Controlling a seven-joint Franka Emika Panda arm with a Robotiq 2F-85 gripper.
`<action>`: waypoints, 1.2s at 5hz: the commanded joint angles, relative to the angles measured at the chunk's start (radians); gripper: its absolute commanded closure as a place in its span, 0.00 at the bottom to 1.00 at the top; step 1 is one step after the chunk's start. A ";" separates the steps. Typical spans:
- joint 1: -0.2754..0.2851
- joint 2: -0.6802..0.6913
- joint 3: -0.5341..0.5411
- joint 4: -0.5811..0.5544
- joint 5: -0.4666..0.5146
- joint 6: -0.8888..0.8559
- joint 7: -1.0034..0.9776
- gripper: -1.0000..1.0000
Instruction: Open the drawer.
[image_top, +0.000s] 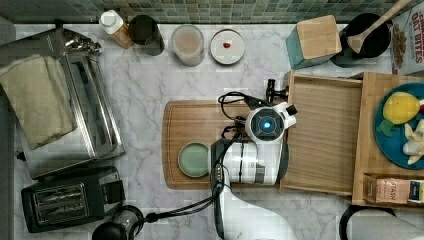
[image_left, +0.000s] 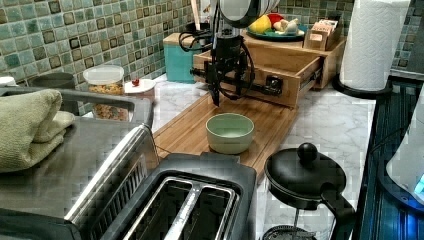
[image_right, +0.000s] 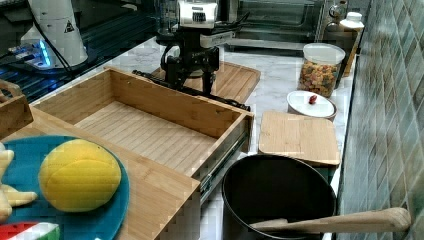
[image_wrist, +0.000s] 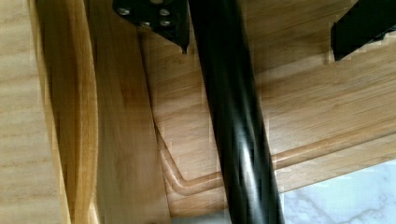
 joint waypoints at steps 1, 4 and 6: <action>0.100 -0.067 0.089 0.036 0.021 -0.006 0.089 0.00; 0.100 -0.067 0.089 0.036 0.021 -0.005 0.090 0.00; 0.103 -0.067 0.086 0.036 0.022 -0.005 0.089 0.00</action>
